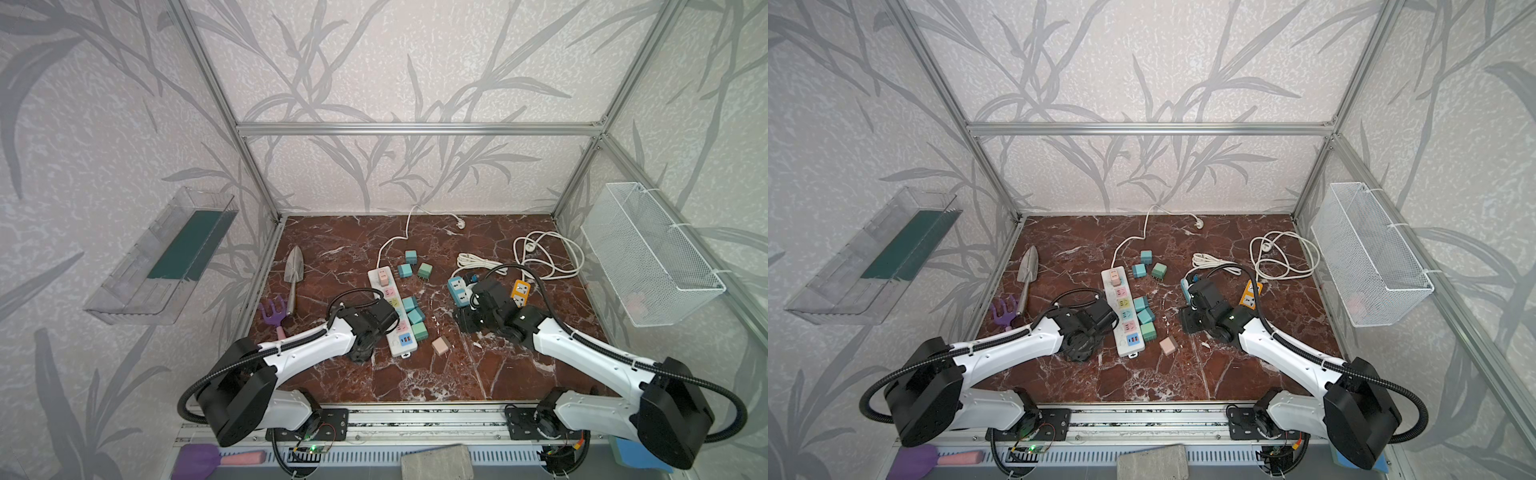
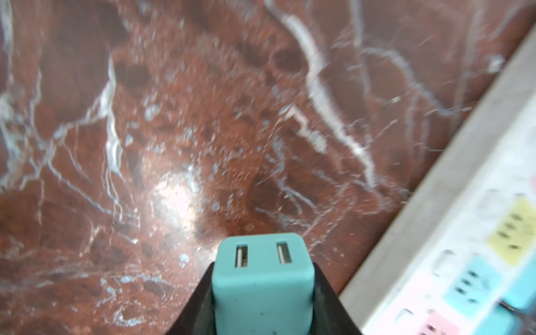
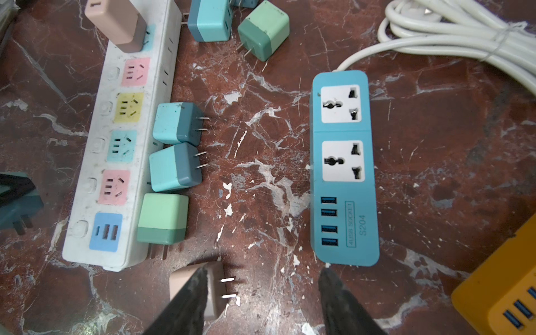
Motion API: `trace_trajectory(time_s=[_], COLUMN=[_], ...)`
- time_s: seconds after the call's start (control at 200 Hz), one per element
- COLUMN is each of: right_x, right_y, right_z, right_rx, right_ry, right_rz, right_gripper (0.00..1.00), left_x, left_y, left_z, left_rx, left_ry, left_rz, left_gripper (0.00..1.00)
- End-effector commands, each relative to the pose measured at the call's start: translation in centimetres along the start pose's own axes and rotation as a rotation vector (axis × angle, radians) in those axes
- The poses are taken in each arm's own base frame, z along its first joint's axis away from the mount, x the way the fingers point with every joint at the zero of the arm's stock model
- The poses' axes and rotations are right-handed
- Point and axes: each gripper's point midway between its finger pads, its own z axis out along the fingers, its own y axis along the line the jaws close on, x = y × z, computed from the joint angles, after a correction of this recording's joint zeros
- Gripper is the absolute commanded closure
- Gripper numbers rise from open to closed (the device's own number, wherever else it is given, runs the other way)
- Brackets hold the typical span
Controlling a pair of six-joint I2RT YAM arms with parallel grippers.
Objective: Insert plugs into power strip
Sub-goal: Pick up the plug from the bottom-center of the table, then pass the plug.
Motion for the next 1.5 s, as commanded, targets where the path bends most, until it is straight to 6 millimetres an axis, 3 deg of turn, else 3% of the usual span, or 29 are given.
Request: trace_trajectory(time_s=[0.0, 0.11, 0.23, 0.425, 0.52, 0.7, 0.815, 0.93, 1.055, 1.135, 1.28, 1.495], right_x=[-0.2, -0.3, -0.5, -1.4, -2.0, -3.9, -5.6, -7.1, -7.8, -8.0, -8.2, -8.7], right_y=[-0.2, -0.2, 0.1, 0.6, 0.8, 1.3, 2.3, 3.9, 5.9, 7.1, 9.5, 10.9], right_z=[-0.3, -0.3, -0.4, -1.2, -1.7, -2.9, -4.0, -4.9, -4.8, -4.6, -4.7, -4.5], right_rx=[-0.001, -0.003, -0.015, -0.034, -0.044, -0.07, -0.121, -0.202, -0.305, -0.372, -0.522, -0.598], right_ry=[-0.016, -0.015, -0.019, -0.034, -0.049, -0.081, -0.114, -0.147, -0.143, -0.135, -0.126, -0.124], right_rz=[0.007, 0.009, 0.011, 0.017, 0.019, 0.024, 0.027, 0.015, -0.005, 0.0, -0.004, -0.001], right_gripper=[0.39, 0.39, 0.4, 0.4, 0.4, 0.41, 0.44, 0.74, 0.85, 0.8, 0.51, 0.47], left_x=[-2.0, -2.5, -3.2, -2.5, -2.3, -1.4, -0.3, 2.1, 4.6, 5.3, 6.0, 6.7], left_y=[0.1, -2.0, -5.8, -13.7, -16.4, -19.8, -20.6, -20.3, -19.5, -19.5, -19.3, -19.3], left_z=[-0.1, -0.2, -1.7, -6.2, -8.6, -12.6, -13.8, -13.2, -12.6, -13.4, -13.5, -13.0], left_rx=[0.013, 0.096, 0.227, 0.537, 0.643, 0.797, 0.841, 0.878, 0.932, 0.989, 1.018, 1.033], left_ry=[-0.077, -0.095, -0.143, -0.232, -0.31, -0.505, -0.71, -0.843, -0.904, -0.919, -0.919, -0.881], left_rz=[0.157, 0.297, 0.488, 0.796, 0.934, 1.218, 1.424, 1.62, 1.72, 1.704, 1.732, 1.732], left_gripper=[0.79, 0.8, 0.83, 0.9, 1.0, 1.0, 1.0, 1.0, 1.0, 1.0, 1.0, 1.0])
